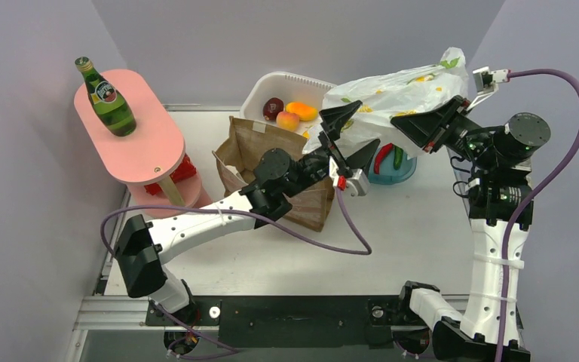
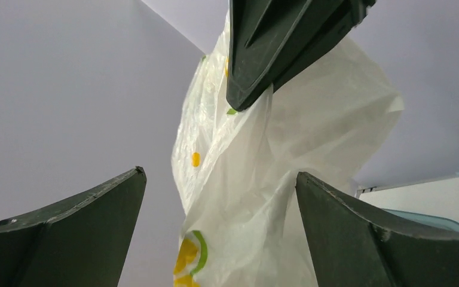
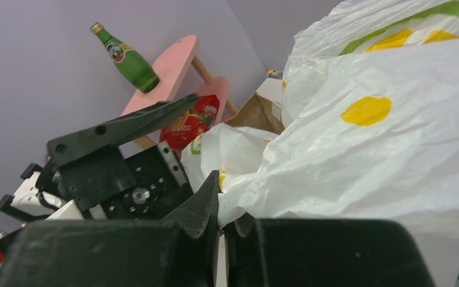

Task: Untie the knot of the grocery bags and take out the mixed food

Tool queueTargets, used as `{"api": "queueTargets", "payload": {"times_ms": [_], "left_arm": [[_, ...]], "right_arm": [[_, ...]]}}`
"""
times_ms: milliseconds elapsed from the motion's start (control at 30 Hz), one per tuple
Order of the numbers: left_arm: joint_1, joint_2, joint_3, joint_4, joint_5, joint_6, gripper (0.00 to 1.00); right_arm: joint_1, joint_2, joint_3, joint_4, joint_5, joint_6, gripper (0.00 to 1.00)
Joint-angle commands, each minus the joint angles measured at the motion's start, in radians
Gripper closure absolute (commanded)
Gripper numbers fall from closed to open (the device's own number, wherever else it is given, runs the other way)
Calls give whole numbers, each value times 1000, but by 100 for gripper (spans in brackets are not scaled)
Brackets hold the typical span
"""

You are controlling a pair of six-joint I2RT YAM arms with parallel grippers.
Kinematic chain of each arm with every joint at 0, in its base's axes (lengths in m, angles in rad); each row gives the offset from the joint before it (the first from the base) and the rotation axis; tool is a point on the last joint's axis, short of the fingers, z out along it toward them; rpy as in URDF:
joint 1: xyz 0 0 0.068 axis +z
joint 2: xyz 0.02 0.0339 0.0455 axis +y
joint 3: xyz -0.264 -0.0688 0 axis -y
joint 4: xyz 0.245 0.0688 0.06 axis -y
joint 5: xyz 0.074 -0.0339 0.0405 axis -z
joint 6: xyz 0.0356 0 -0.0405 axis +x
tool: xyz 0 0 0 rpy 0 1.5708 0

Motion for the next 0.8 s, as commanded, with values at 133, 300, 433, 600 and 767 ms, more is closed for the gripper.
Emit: {"api": "queueTargets", "payload": {"times_ms": [133,300,433,600,767], "left_arm": [[68,121,185,-7,-37,-81,3],[108,84,166,-149,102,-135,26],[166,23,158,-189,173,-363,94],[216,-9,258,-323,206,-678,100],[243,-7,325,-345,357,-911,100]], "right_arm": [[89,-22,9,-86,-98,-122,100],[90,8,74,-88,-103,-141,100],[-1,32,171,-61,-41,-166,62],[-95,-3,198,74,119,-209,18],[9,-24,145,-5,187,-505,13]]}}
